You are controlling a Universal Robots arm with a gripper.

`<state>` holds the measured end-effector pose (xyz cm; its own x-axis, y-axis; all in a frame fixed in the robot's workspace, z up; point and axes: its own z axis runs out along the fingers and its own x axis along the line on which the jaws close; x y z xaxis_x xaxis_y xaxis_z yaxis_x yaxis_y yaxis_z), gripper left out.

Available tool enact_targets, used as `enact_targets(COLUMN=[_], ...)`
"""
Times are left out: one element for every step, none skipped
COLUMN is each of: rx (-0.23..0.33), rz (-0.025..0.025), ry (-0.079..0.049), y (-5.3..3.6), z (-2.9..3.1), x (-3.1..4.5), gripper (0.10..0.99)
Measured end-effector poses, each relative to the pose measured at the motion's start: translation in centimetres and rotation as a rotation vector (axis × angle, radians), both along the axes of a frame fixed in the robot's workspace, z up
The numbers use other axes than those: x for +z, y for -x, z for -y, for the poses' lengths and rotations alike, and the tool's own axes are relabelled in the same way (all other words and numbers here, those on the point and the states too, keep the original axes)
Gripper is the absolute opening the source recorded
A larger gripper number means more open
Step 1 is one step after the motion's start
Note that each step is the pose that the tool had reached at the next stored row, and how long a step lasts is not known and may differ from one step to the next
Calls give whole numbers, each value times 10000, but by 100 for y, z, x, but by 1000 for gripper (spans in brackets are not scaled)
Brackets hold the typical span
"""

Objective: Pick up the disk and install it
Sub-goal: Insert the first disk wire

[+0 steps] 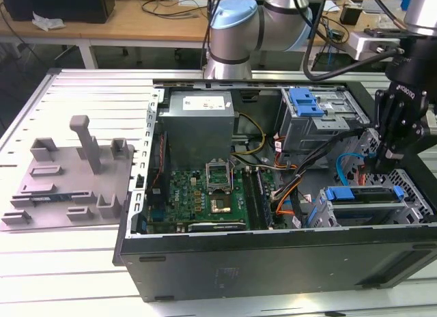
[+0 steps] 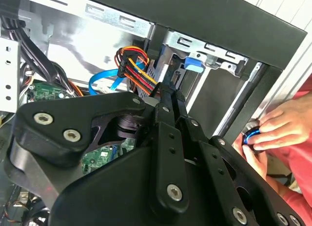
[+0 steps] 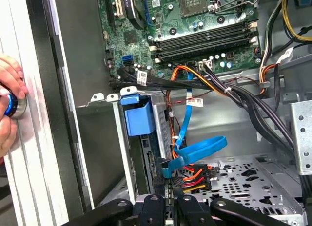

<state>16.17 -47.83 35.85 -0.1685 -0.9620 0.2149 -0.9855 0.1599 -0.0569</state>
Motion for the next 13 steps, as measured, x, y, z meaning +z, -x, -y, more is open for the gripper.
enact_targets(rx=[10, 33, 56, 71, 87, 115, 125, 135, 146, 153, 159, 171, 189], rz=[-1, -3, -10, -16, -22, -31, -34, -36, -40, -43, -45, -52, -67], ry=[-36, -129, -223, -291, -362, -468, -496, -510, -511, -512, -511, -513, -516], y=[0, 0, 0, 0, 0, 0, 0, 0, 0, 0, 0, 0, 0], z=[8, 24, 35, 42, 49, 64, 73, 88, 114, 130, 144, 168, 194], x=[1, 1, 1, 1, 1, 1, 1, 1, 1, 1, 1, 0, 1], gripper=[165, 165, 165, 165, 165, 165, 165, 165, 165, 165, 165, 165, 165])
